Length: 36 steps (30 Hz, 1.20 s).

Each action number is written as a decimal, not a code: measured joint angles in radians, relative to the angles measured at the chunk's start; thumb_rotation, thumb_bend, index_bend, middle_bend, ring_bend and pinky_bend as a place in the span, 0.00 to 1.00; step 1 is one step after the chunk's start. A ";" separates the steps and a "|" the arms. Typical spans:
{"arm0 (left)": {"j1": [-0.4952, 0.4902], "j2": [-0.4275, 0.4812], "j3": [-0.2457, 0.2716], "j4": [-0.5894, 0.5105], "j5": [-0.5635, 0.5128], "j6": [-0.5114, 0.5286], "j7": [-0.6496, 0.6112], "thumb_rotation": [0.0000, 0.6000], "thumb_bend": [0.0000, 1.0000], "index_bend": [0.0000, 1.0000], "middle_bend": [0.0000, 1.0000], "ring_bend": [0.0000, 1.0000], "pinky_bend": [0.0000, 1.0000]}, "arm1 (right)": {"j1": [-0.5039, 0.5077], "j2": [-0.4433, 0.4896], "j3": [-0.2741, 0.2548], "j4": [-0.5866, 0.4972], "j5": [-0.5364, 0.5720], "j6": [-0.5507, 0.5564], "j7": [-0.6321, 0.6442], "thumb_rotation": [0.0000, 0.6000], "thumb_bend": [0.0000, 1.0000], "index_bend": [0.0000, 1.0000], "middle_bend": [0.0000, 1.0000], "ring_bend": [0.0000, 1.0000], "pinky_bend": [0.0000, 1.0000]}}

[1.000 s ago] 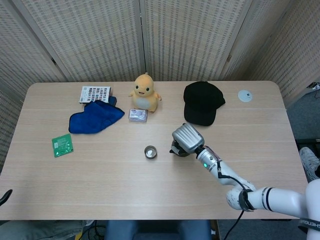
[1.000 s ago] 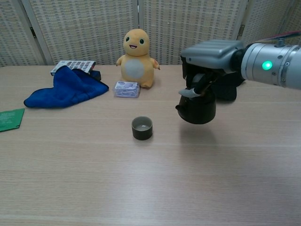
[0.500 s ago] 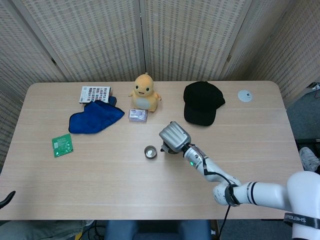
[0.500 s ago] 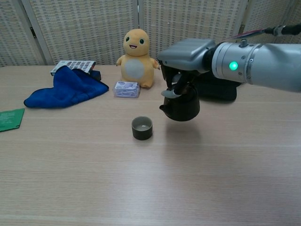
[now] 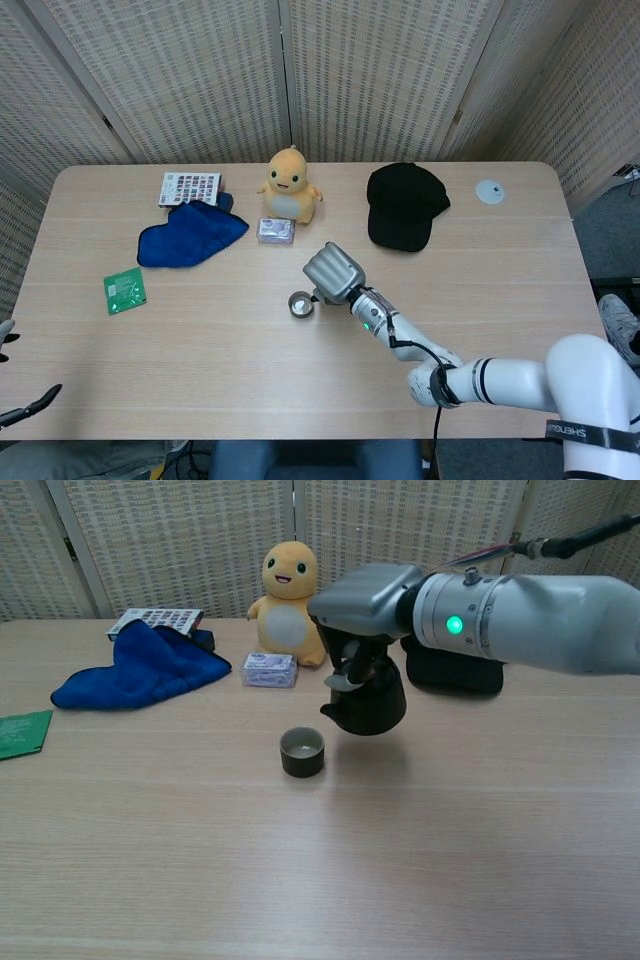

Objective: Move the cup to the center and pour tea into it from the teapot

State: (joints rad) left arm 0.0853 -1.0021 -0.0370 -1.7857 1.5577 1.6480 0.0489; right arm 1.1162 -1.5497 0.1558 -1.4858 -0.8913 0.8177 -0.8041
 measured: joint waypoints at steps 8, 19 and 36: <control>-0.032 0.015 0.026 -0.015 0.055 -0.048 0.047 0.41 0.07 0.09 0.24 0.36 0.24 | 0.044 -0.017 -0.013 0.016 0.022 0.004 -0.054 0.75 0.38 1.00 0.97 0.96 0.54; -0.060 0.016 0.055 -0.031 0.097 -0.093 0.090 0.42 0.07 0.09 0.22 0.30 0.21 | 0.101 -0.051 -0.034 0.046 0.072 0.006 -0.129 0.87 0.38 1.00 0.97 0.96 0.54; -0.065 0.002 0.076 -0.031 0.113 -0.096 0.103 0.42 0.07 0.09 0.22 0.30 0.20 | 0.163 -0.084 -0.060 0.061 0.101 0.018 -0.201 0.87 0.38 1.00 0.97 0.96 0.54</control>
State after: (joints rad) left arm 0.0199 -1.0003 0.0388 -1.8165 1.6702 1.5523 0.1519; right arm 1.2794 -1.6333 0.0953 -1.4246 -0.7907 0.8359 -1.0046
